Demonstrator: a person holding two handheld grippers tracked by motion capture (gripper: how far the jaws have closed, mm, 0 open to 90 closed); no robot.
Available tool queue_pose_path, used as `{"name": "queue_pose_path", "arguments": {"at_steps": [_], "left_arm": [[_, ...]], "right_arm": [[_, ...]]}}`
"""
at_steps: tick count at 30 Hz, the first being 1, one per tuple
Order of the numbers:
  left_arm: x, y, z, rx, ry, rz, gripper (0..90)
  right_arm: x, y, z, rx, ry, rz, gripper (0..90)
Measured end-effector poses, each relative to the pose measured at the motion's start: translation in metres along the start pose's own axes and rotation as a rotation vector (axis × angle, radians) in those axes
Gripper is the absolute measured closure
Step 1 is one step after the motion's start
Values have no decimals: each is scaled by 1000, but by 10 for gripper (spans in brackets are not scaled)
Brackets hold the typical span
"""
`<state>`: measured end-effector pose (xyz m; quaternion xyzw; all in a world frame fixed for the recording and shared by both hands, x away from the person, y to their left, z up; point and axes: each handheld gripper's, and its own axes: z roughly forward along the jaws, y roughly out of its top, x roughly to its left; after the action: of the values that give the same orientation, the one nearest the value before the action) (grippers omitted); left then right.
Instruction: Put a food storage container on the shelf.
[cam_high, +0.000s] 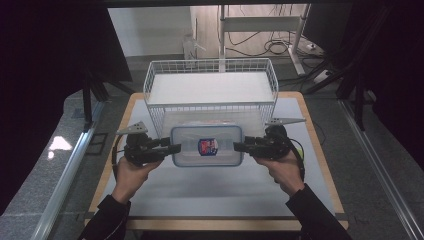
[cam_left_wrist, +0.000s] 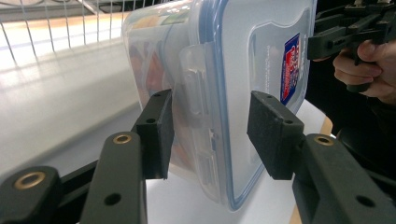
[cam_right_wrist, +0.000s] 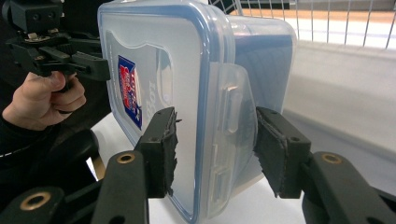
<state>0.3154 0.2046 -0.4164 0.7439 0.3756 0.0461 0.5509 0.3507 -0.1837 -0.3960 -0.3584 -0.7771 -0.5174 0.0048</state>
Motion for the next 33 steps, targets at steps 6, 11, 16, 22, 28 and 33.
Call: {"name": "queue_pose_path", "arguments": {"at_steps": [6, 11, 16, 22, 28, 33], "left_arm": [[-1, 21, -4, -16, 10, 19, 520], [1, 39, -8, -26, 11, 27, 521], [4, 56, -11, -39, 10, 36, 521], [10, 76, -11, -49, 8, 37, 521], [16, 95, -10, -54, 6, 32, 521], [23, 112, -7, -56, 6, 33, 521]], "right_arm": [[-1, 20, -3, -23, 3, -3, 499], [-2, 37, -5, -43, 12, 0, 499], [-3, 52, -7, -58, 11, 1, 499], [-5, 71, -9, -76, 5, -1, 498], [-9, 91, -10, -97, -4, -1, 496], [-15, 105, -9, -112, -6, 5, 495]]}}
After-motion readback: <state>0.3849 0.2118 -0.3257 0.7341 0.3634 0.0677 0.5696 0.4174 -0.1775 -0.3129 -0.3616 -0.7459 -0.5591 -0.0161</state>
